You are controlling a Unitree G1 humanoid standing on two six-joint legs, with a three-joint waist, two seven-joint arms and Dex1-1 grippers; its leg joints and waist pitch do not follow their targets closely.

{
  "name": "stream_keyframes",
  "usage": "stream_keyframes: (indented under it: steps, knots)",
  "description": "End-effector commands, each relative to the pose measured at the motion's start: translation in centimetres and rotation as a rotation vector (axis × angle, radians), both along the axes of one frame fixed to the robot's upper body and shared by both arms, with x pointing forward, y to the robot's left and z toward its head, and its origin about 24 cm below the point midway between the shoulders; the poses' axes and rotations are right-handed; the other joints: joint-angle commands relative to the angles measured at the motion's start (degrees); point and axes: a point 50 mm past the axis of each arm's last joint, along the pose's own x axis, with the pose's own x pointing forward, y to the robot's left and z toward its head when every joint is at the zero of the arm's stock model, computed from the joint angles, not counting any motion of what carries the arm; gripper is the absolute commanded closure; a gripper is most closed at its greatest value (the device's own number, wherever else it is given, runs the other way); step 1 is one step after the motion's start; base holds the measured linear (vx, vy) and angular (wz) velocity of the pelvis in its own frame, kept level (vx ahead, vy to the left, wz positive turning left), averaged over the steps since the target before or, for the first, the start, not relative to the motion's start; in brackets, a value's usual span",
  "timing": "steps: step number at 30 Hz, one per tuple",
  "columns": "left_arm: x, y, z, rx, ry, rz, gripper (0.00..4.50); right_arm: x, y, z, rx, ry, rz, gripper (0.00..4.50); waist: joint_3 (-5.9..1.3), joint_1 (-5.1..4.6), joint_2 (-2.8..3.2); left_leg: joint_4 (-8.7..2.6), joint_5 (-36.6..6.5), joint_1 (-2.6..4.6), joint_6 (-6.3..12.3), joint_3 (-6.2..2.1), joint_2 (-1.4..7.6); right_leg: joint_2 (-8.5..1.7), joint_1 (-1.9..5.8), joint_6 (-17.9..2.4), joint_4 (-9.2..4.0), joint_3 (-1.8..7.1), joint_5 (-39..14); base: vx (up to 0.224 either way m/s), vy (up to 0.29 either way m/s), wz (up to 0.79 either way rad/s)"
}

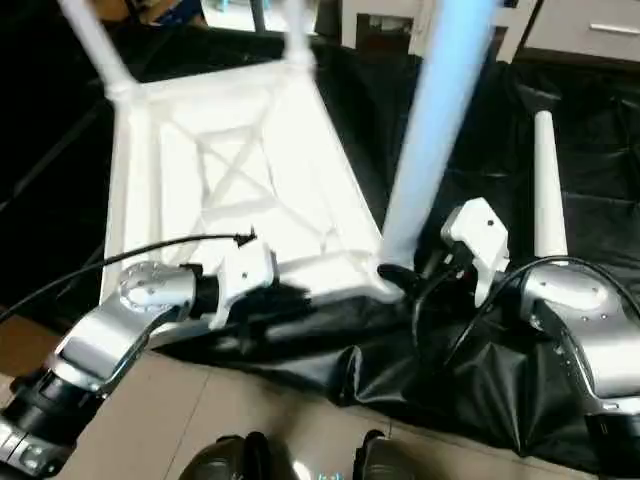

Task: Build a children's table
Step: Rotate leg to tighten

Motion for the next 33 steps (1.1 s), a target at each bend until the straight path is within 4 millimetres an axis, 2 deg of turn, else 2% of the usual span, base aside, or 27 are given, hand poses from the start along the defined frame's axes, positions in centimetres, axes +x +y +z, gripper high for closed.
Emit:
stream_keyframes:
  steps: [1,2,3,5,7,8,12,16,20,23,24,25,26,27,28,29,30,32,33]
  knots:
    - [-1.2,-1.3,0.4,-0.032,-0.001,-0.143,4.50,0.3,-0.1,0.1,-0.010,0.004,0.021,1.06,-4.75,-0.39,-1.75,-3.96,-8.08,2.24,9.43,-0.73,2.80,-2.31,3.26,-14.61,-2.98,1.44,-12.08,0.000,0.000,0.00]
    - [-1.2,-1.3,0.4,-0.033,-0.001,-0.144,4.50,0.3,0.0,0.0,-0.011,0.008,0.026,1.06,-4.78,-0.45,-1.69,-3.99,-8.76,2.31,8.92,-0.74,2.76,-2.32,3.25,-14.45,-3.01,1.44,-12.78,0.000,0.000,0.00]
    - [-1.2,-1.3,0.4,-0.035,-0.003,-0.146,4.50,0.2,0.1,-0.1,-0.009,0.023,0.046,1.21,-4.84,-0.57,-1.88,-4.01,-8.99,2.30,8.33,-0.70,2.72,-2.36,3.31,-14.07,-3.04,1.53,-13.05,0.000,0.000,0.00]
    - [-1.1,-1.2,0.5,-0.036,-0.011,-0.144,4.50,0.2,0.1,-0.3,0.001,0.048,0.075,1.43,-4.89,-0.58,-1.87,-4.02,-8.93,2.52,8.29,-0.51,2.77,-2.34,3.13,-13.86,-3.15,1.63,-12.87,0.000,0.000,0.00]
    - [-1.0,-1.2,0.5,-0.036,-0.014,-0.143,4.50,0.2,0.1,-0.4,0.001,0.061,0.083,1.49,-5.08,-0.47,-1.98,-3.94,-7.72,2.54,8.97,-0.23,2.83,-2.27,3.08,-14.10,-2.87,1.59,-10.94,0.000,0.000,0.00]
    - [-1.0,-1.2,0.5,-0.036,-0.015,-0.141,4.50,0.2,0.0,-0.4,-0.003,0.066,0.085,1.71,-5.14,-0.50,-2.08,-3.93,-7.42,2.44,9.15,-0.22,2.81,-2.29,3.16,-14.11,-2.79,1.54,-10.61,0.000,0.000,0.00]
    - [-0.8,-1.0,0.5,-0.029,-0.021,-0.136,4.50,0.2,-0.1,-0.5,-0.006,0.080,0.092,2.00,-5.24,-0.57,-2.05,-3.81,-6.16,2.13,10.33,-0.20,2.72,-2.53,3.26,-14.04,-2.54,1.42,-9.49,0.000,0.000,0.00]
    - [-0.8,-0.9,0.5,-0.027,-0.019,-0.138,4.50,0.1,-0.1,-0.7,-0.002,0.090,0.093,2.28,-5.29,-0.54,-2.11,-3.75,-6.29,2.06,10.40,-0.16,2.69,-2.65,3.31,-13.81,-2.64,1.40,-10.30,0.000,0.000,0.00]
    - [-0.8,-0.9,0.2,-0.022,-0.011,-0.129,4.50,0.4,-0.4,-1.1,0.007,0.094,0.030,2.40,-5.37,-0.54,-2.06,-3.73,-6.18,2.01,10.32,-0.20,2.66,-2.62,3.37,-13.76,-2.62,1.34,-10.50,0.000,0.000,0.00]
    - [-0.5,-1.5,-0.1,-0.023,0.002,-0.065,4.50,1.2,-0.5,-2.9,0.003,0.118,-0.155,2.41,-5.31,-0.65,-1.94,-3.79,-6.66,2.07,9.68,-0.13,2.59,-2.48,3.14,-13.66,-2.81,1.32,-11.44,0.000,0.000,0.00]
    - [-0.4,-1.6,-0.1,-0.025,0.004,-0.051,4.50,1.4,-0.5,-3.2,0.007,0.122,-0.192,2.42,-5.11,-0.99,-1.78,-3.99,-7.72,1.86,8.88,-0.17,2.46,-2.41,3.12,-13.49,-2.95,1.22,-12.74,0.000,0.000,0.00]
    - [-0.3,-1.7,-0.1,-0.026,0.006,-0.040,4.50,1.6,-0.5,-3.5,0.009,0.125,-0.221,2.42,-5.13,-1.21,-1.90,-4.18,-9.62,1.83,7.60,-0.33,2.46,-2.46,3.29,-12.83,-3.14,1.10,-14.78,0.000,0.000,0.00]
    - [-0.2,-2.3,-0.1,-0.041,0.016,-0.006,4.50,2.3,-0.5,-4.2,0.039,0.138,-0.347,2.42,-5.14,-1.33,-1.93,-4.23,-10.54,2.00,6.92,-0.34,2.45,-2.42,3.19,-12.64,-3.18,1.11,-15.57,0.000,0.000,0.00]
    - [-0.2,-2.3,-0.1,-0.041,0.016,-0.006,4.50,2.3,-0.5,-4.2,0.039,0.138,-0.347,2.43,-4.96,-1.59,-1.86,-4.37,-11.66,1.96,6.27,-0.35,2.42,-2.39,3.02,-12.44,-3.35,1.11,-16.74,0.000,0.000,0.00]
    - [0.0,-3.4,0.1,-0.066,0.034,0.035,4.50,3.2,-0.4,-5.3,0.065,0.153,-0.520,2.43,-4.97,-1.87,-1.73,-4.52,-13.88,2.11,4.63,-0.50,2.34,-2.46,3.09,-11.55,-3.54,1.03,-19.13,0.000,0.000,0.00]
    - [0.0,-3.7,0.2,-0.073,0.040,0.044,4.50,3.5,-0.4,-5.6,0.072,0.158,-0.562,2.43,-4.87,-2.58,-1.97,-4.73,-15.04,1.73,3.34,-0.66,2.23,-2.34,3.14,-11.08,-3.58,0.93,-20.00,0.000,0.000,0.00]
    - [0.1,-4.0,0.3,-0.077,0.040,0.049,4.50,3.6,-0.3,-5.8,0.077,0.160,-0.588,2.43,-4.78,-2.90,-2.18,-4.98,-17.55,1.50,2.14,-0.95,2.05,-2.34,3.49,-9.69,-3.85,0.62,-22.87,0.000,0.000,0.00]
    - [0.4,-5.5,0.7,-0.110,0.057,0.098,4.50,4.7,0.0,-6.6,0.106,0.164,-0.747,2.44,-4.57,-3.54,-2.16,-5.04,-20.71,1.81,0.97,-0.94,1.95,-2.42,2.97,-8.73,-4.19,0.68,-25.56,0.000,0.000,0.00]
    - [0.9,-6.7,1.3,-0.146,0.071,0.172,4.50,5.5,0.3,-6.7,0.135,0.138,-0.870,2.44,-4.33,-4.11,-2.26,-4.94,-22.65,1.95,-0.22,-0.96,1.72,-2.39,2.58,-7.73,-4.55,0.54,-29.05,-0.054,0.009,-0.14]
